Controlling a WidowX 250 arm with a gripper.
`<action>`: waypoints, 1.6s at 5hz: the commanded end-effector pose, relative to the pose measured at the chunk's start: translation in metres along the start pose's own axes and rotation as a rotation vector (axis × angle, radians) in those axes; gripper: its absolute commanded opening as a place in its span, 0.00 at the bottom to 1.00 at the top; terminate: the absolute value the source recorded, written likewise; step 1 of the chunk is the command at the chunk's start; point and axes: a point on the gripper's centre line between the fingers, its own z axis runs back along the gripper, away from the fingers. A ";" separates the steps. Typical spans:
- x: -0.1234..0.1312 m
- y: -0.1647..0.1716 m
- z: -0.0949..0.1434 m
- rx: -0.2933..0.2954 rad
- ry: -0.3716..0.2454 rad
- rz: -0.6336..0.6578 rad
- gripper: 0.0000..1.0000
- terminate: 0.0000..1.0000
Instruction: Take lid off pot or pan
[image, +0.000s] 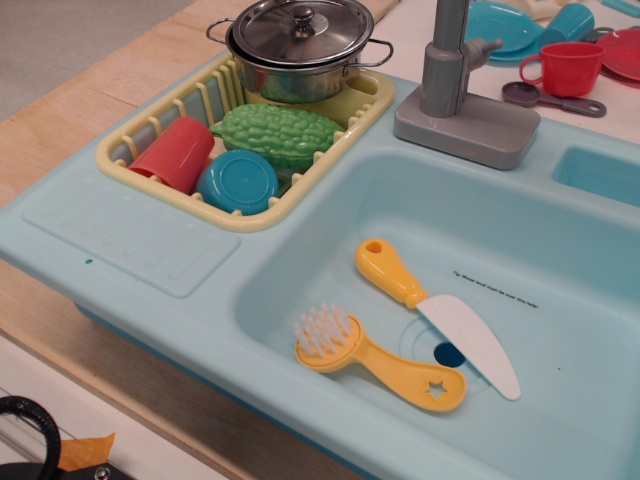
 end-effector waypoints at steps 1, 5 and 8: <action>0.000 0.000 0.000 0.000 0.000 0.000 1.00 0.00; -0.008 -0.003 -0.028 -0.038 0.015 0.004 1.00 0.00; -0.008 -0.001 -0.037 -0.057 0.043 0.018 1.00 0.00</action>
